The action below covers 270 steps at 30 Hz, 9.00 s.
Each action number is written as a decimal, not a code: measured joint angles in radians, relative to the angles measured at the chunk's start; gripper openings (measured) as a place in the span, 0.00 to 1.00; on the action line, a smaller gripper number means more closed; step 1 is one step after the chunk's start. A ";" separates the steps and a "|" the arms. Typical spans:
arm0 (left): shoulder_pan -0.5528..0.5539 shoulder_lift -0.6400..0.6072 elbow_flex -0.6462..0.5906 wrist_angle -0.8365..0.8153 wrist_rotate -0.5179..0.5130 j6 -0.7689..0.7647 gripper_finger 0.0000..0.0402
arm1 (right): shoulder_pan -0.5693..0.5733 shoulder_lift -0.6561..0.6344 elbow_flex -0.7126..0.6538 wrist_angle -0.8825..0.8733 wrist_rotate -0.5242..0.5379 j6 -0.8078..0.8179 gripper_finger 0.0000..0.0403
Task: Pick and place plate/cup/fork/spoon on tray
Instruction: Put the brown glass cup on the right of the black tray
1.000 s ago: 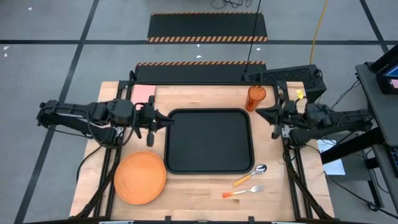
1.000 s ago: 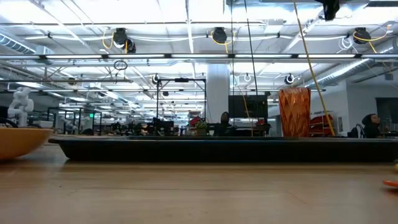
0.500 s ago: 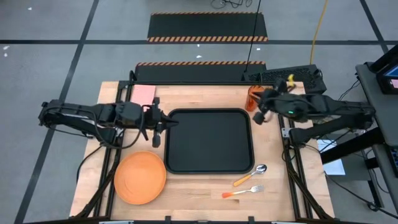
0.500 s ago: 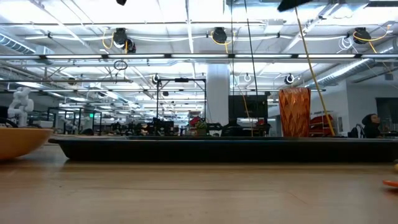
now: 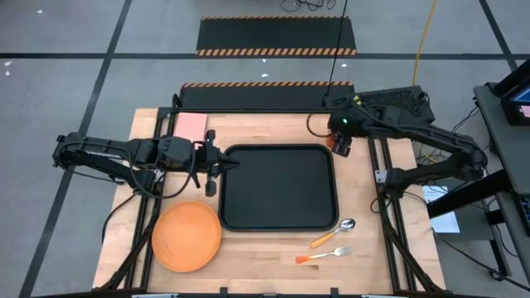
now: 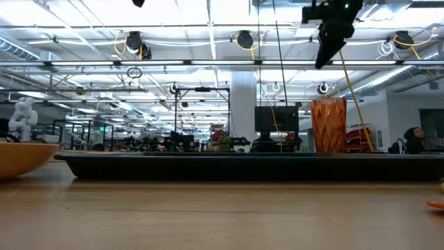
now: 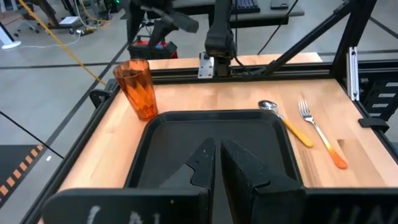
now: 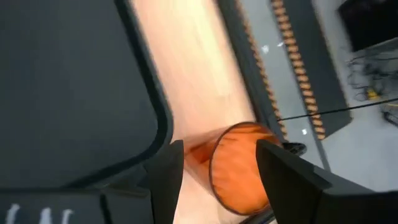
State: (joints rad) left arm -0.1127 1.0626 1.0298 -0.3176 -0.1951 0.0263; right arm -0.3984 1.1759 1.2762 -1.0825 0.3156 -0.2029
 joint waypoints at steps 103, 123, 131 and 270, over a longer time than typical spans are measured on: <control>-0.145 0.000 0.000 0.001 0.006 -0.108 0.08 | -0.244 0.161 -0.132 -0.139 -0.190 -0.123 0.01; -0.203 0.000 0.000 0.020 -0.043 -0.076 0.08 | -0.226 0.158 -0.141 -0.129 -0.182 -0.087 0.01; -0.202 0.000 0.000 0.092 -0.094 -0.086 0.08 | -0.185 0.153 -0.138 -0.110 -0.099 -0.052 0.01; -0.248 0.146 0.000 0.163 -0.386 -0.136 0.08 | 0.051 0.335 0.104 -0.176 -0.373 -0.150 0.01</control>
State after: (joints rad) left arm -0.3604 1.2087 1.0294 -0.1551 -0.5812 -0.1102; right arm -0.3476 1.5112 1.3805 -1.2584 -0.0578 -0.3528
